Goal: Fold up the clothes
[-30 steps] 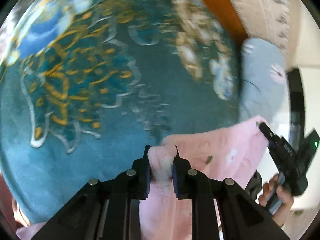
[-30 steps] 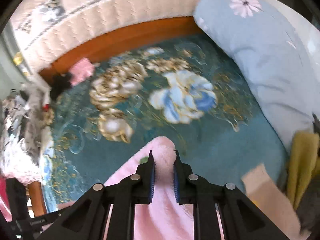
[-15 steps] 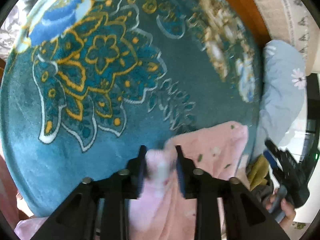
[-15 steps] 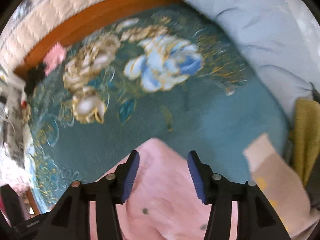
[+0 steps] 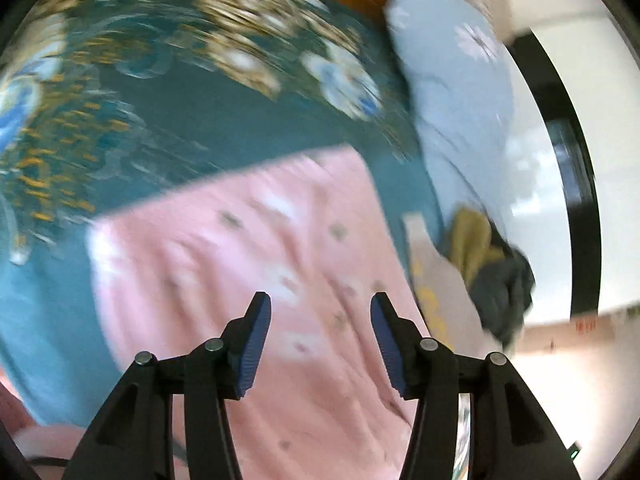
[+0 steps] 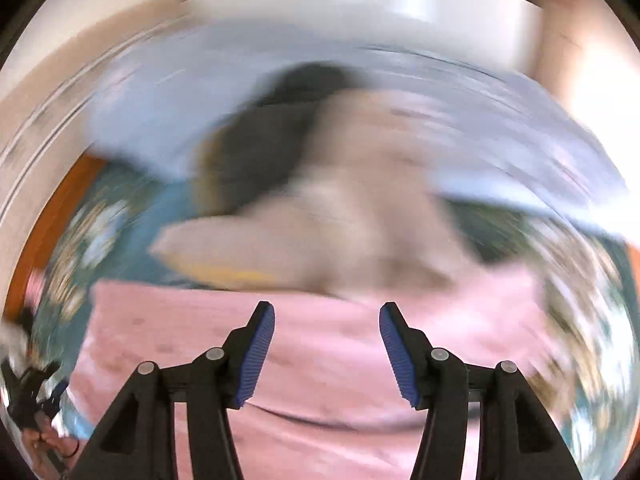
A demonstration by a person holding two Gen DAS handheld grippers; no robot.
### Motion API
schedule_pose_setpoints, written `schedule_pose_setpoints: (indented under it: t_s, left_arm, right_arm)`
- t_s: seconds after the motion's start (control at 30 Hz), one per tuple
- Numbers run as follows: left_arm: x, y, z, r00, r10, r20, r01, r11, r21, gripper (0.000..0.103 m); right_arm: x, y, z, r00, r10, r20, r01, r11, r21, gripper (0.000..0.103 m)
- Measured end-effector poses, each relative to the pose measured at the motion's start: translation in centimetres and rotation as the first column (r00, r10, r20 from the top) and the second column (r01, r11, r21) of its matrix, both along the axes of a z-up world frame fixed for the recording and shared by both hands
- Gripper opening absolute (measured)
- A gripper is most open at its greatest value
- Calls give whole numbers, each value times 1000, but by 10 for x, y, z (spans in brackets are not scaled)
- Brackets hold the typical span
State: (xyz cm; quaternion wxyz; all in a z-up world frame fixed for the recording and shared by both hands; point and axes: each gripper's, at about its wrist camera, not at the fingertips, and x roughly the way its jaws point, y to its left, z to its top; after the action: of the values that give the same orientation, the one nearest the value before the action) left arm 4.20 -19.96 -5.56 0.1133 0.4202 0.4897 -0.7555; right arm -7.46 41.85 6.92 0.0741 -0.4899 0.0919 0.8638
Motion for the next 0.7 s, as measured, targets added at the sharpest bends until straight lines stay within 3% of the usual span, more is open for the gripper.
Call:
schedule_pose_setpoints:
  t_s: [0.13, 0.3, 0.37, 0.43, 0.53, 0.7]
  left_arm:
    - [-24, 51, 4, 987, -149, 60, 150, 988, -21, 53]
    - [-25, 86, 21, 981, -193, 23, 193, 981, -13, 53]
    - [-25, 93, 20, 980, -199, 31, 200, 979, -34, 53]
    - [-28, 97, 16, 979, -198, 48, 201, 978, -63, 53]
    - [-29, 85, 5, 988, -148, 55, 151, 987, -57, 53]
    - [-17, 64, -15, 999, 2, 54, -4, 999, 36, 54]
  right_arm:
    - [69, 92, -4, 968, -246, -38, 237, 958, -160, 58]
    - [105, 139, -69, 903, -427, 53, 413, 826, -382, 58]
    - [110, 155, -100, 876, -469, 107, 465, 767, -442, 58]
    - [108, 168, -121, 859, -491, 145, 497, 734, -463, 58]
    - [95, 184, -141, 845, -506, 176, 523, 711, -469, 58]
    - [58, 210, -156, 835, -517, 190, 539, 699, -470, 58]
